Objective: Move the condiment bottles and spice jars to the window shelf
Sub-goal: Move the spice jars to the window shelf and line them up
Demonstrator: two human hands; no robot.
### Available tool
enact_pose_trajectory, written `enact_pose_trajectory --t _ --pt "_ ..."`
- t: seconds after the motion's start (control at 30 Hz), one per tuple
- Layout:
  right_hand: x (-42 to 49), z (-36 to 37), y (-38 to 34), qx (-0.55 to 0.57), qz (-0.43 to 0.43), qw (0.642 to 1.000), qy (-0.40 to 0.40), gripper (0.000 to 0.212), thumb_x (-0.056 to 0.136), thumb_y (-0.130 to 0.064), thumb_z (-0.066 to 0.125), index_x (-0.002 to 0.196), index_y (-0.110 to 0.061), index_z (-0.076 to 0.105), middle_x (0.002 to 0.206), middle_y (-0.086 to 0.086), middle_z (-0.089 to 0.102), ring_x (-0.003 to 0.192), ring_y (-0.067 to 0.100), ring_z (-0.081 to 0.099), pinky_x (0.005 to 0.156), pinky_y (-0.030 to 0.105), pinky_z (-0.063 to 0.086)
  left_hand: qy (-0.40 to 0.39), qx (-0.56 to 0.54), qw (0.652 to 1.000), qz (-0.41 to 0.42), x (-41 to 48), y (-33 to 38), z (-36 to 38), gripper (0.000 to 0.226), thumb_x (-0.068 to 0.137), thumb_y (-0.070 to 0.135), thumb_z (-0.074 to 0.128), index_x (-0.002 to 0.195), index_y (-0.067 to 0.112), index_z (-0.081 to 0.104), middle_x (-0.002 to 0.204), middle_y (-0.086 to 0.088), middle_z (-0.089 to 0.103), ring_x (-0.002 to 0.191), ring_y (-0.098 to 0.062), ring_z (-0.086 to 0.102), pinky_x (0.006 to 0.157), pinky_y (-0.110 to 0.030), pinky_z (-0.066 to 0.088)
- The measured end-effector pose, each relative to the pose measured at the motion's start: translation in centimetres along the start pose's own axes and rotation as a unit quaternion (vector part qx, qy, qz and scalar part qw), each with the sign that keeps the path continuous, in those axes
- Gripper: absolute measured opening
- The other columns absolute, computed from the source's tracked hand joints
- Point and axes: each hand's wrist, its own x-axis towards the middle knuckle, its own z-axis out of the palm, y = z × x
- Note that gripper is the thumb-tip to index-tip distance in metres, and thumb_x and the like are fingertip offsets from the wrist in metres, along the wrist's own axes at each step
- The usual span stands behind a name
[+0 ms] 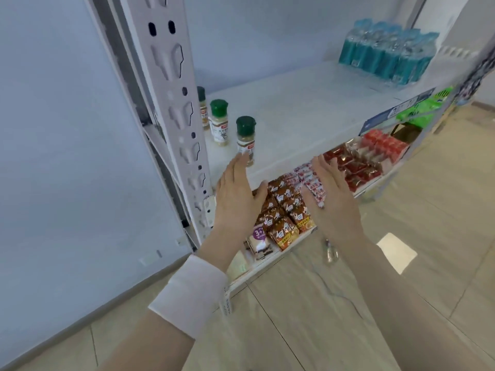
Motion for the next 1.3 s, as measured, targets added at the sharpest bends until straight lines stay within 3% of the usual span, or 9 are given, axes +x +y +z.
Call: enact_pose_trajectory --t 0.23,0.33,0.47,0.6,0.7,0.9,1.1,1.17,1.3 --pt "9.0 1.5 2.2 0.122 0.001 0.989 -0.085 0.055 0.095 -0.030 0.046 0.145 -0.026 0.024 0.155 -0.008 0.019 0.143 0.007 0.006 0.117 0.034 0.012 0.077 -0.082 0.986 -0.125 5.7 -0.2 3.3 0.070 0.085 0.022 0.063 0.142 0.013 0.024 0.143 -0.006 0.037 0.130 -0.017 0.039 0.099 -0.020 0.030" --pt "12.7 2.2 3.1 0.161 -0.044 0.979 -0.116 0.053 0.095 -0.029 0.046 0.144 -0.026 0.027 0.153 -0.009 0.024 0.143 0.006 0.012 0.112 0.025 0.013 0.106 -0.106 0.976 -0.157 7.0 -0.5 4.4 0.070 0.081 0.021 0.067 0.140 0.013 0.029 0.139 -0.005 0.044 0.123 -0.011 0.044 0.095 -0.010 0.035" --pt "17.1 3.3 4.3 0.200 -0.107 0.959 -0.171 0.050 0.094 -0.026 0.049 0.141 -0.022 0.033 0.149 -0.006 0.033 0.139 0.012 0.026 0.112 0.025 0.021 0.152 -0.085 0.959 -0.223 7.4 0.0 5.2 0.064 0.078 0.022 0.072 0.132 0.017 0.038 0.128 -0.001 0.054 0.106 0.000 0.046 0.071 0.007 0.034" --pt "20.7 5.3 3.8 0.239 -0.144 0.932 -0.230 0.051 0.091 -0.025 0.055 0.139 -0.019 0.038 0.143 -0.003 0.041 0.130 0.014 0.040 0.107 0.026 0.033 0.185 -0.064 0.945 -0.261 7.9 1.0 5.6 0.052 0.078 0.019 0.072 0.124 0.013 0.047 0.110 0.008 0.056 0.090 0.000 0.050 0.067 0.008 0.033" --pt "22.2 7.6 2.6 0.271 -0.140 0.915 -0.263 0.052 0.087 -0.026 0.061 0.136 -0.018 0.042 0.138 -0.002 0.047 0.122 0.015 0.048 0.100 0.022 0.039 0.211 -0.055 0.933 -0.286 7.8 1.4 5.7 0.048 0.080 0.018 0.070 0.122 0.012 0.048 0.105 0.010 0.055 0.078 0.012 0.051 0.066 0.006 0.035" --pt "24.2 11.5 -1.0 0.302 -0.140 0.880 -0.338 0.061 0.077 -0.025 0.073 0.131 -0.012 0.047 0.131 0.003 0.055 0.119 0.016 0.051 0.101 0.028 0.041 0.315 -0.068 0.882 -0.344 8.6 0.3 4.0 0.036 0.083 0.023 0.065 0.115 0.020 0.048 0.094 0.018 0.056 0.084 0.006 0.054 0.062 0.004 0.038" --pt "24.1 13.2 -2.6 0.308 -0.134 0.880 -0.337 0.040 0.074 -0.021 0.076 0.109 -0.014 0.059 0.097 -0.007 0.060 0.087 0.003 0.055 0.072 0.005 0.038 0.332 -0.096 0.868 -0.357 9.6 -0.6 3.5 0.038 0.085 0.026 0.062 0.118 0.022 0.045 0.097 0.014 0.058 0.088 -0.004 0.057 0.070 -0.013 0.042" --pt "24.2 13.3 -2.5 0.311 -0.134 0.881 -0.330 0.030 0.073 -0.020 0.076 0.097 -0.020 0.058 0.087 -0.009 0.059 0.073 -0.005 0.054 0.063 -0.002 0.037 0.332 -0.105 0.865 -0.361 9.5 -0.6 3.7 0.036 0.085 0.026 0.062 0.117 0.022 0.045 0.092 0.019 0.056 0.083 0.004 0.056 0.065 -0.007 0.043" --pt "24.1 12.5 -2.3 0.314 -0.145 0.878 -0.330 0.027 0.073 -0.023 0.076 0.094 -0.023 0.059 0.086 -0.009 0.061 0.079 0.004 0.058 0.072 0.007 0.041 0.345 -0.116 0.864 -0.347 9.0 0.2 3.9 0.033 0.085 0.024 0.062 0.113 0.024 0.045 0.093 0.017 0.057 0.083 0.008 0.055 0.067 -0.001 0.045"
